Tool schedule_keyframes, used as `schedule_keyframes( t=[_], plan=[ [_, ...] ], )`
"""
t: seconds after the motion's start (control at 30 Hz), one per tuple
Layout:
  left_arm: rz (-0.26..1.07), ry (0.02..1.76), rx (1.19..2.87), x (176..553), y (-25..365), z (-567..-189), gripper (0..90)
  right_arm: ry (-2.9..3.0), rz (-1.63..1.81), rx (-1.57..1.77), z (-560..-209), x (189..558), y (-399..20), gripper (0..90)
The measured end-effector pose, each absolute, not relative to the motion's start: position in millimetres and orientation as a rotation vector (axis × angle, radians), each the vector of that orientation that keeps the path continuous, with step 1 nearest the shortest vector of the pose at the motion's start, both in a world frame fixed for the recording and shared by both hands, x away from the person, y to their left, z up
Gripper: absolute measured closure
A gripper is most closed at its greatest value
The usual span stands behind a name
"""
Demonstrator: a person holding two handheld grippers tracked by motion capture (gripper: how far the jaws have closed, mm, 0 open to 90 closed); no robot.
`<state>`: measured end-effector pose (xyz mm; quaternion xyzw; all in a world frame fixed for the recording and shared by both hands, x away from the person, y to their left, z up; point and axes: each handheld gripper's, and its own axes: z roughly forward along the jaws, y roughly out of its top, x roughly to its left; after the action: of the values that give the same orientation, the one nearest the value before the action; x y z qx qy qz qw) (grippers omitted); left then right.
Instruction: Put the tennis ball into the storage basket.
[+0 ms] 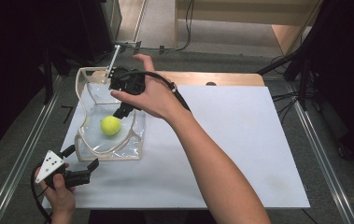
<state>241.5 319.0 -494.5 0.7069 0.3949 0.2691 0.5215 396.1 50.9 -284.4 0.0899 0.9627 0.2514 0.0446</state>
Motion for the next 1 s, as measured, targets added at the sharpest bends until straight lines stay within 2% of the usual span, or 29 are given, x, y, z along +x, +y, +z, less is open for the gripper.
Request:
schedule_keyframes(
  t=[1.0],
  plan=[
    [0.650, 0.943, 1.696, 241.5, 318.9, -494.5, 0.0, 2.901, 0.786, 0.421, -295.1, 390.4, -11.2, 9.1]
  ],
)
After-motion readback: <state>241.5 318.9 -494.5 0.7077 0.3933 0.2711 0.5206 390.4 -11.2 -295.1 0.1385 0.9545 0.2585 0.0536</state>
